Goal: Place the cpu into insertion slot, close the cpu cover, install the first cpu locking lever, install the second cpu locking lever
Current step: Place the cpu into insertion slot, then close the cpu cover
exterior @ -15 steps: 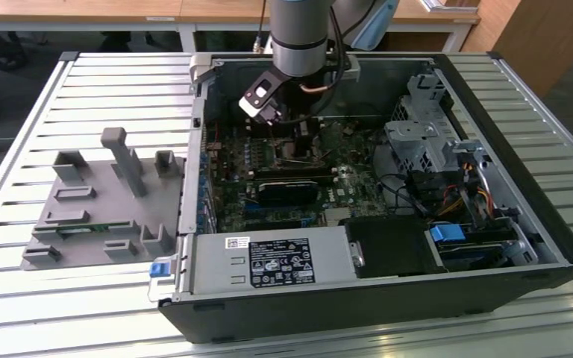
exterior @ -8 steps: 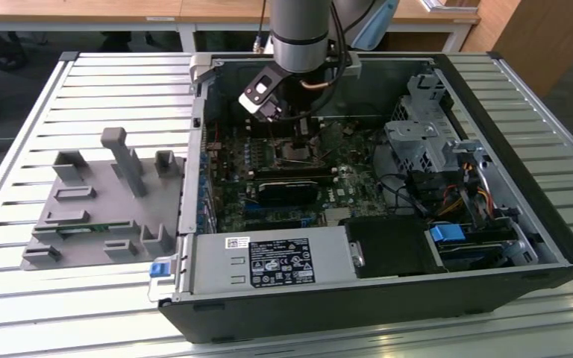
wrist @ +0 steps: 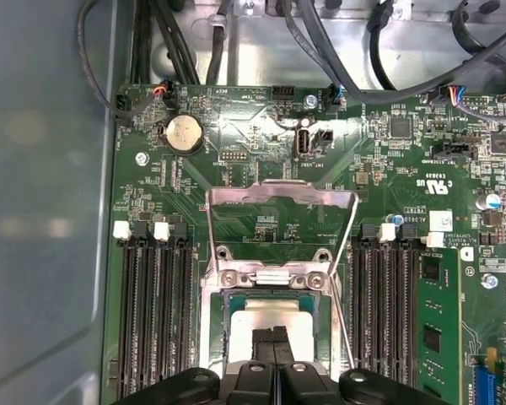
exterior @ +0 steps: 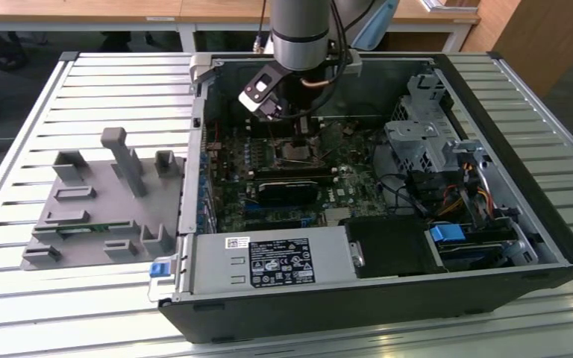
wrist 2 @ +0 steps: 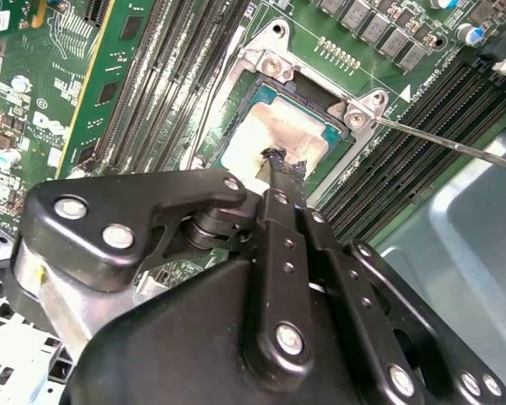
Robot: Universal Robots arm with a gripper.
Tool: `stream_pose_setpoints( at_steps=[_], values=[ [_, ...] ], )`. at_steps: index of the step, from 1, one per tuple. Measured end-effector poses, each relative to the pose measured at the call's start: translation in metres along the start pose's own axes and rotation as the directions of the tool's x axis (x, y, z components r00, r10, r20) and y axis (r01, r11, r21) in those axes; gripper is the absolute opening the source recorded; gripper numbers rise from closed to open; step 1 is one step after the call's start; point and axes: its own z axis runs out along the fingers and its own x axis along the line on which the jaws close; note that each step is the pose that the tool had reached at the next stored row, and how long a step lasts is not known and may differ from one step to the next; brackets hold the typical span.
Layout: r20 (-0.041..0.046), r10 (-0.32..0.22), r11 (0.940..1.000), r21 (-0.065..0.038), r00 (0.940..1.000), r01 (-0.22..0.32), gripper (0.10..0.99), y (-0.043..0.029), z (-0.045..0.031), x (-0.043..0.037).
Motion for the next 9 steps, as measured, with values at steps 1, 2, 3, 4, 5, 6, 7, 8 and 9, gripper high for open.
stream_pose_setpoints(
  at_steps=[1,2,3,4,5,6,7,8,9],
  values=[
    [-0.0002,0.000,1.0000,0.000,1.0000,0.000,0.106,0.0000,-0.0001,0.0001],
    [-0.0001,0.000,1.0000,0.000,1.0000,0.000,0.106,0.0001,-0.0004,0.0000],
    [0.0000,0.000,1.0000,0.000,1.0000,0.000,0.106,0.0001,-0.0007,0.0000],
    [-0.0001,0.000,1.0000,0.000,1.0000,0.000,0.106,0.0001,-0.0010,0.0000],
    [-0.0001,0.000,1.0000,0.000,1.0000,0.000,0.106,0.0001,-0.0012,0.0000],
    [-0.0001,0.000,1.0000,0.000,1.0000,0.000,0.106,0.0001,-0.0015,0.0000],
    [-0.0001,0.000,1.0000,0.000,1.0000,0.000,0.106,0.0001,-0.0017,0.0000],
    [-0.0001,0.000,1.0000,0.000,1.0000,0.000,0.106,0.0002,-0.0020,0.0000],
    [-0.0001,0.000,1.0000,0.000,1.0000,0.000,0.106,0.0002,-0.0022,0.0000]
  ],
)
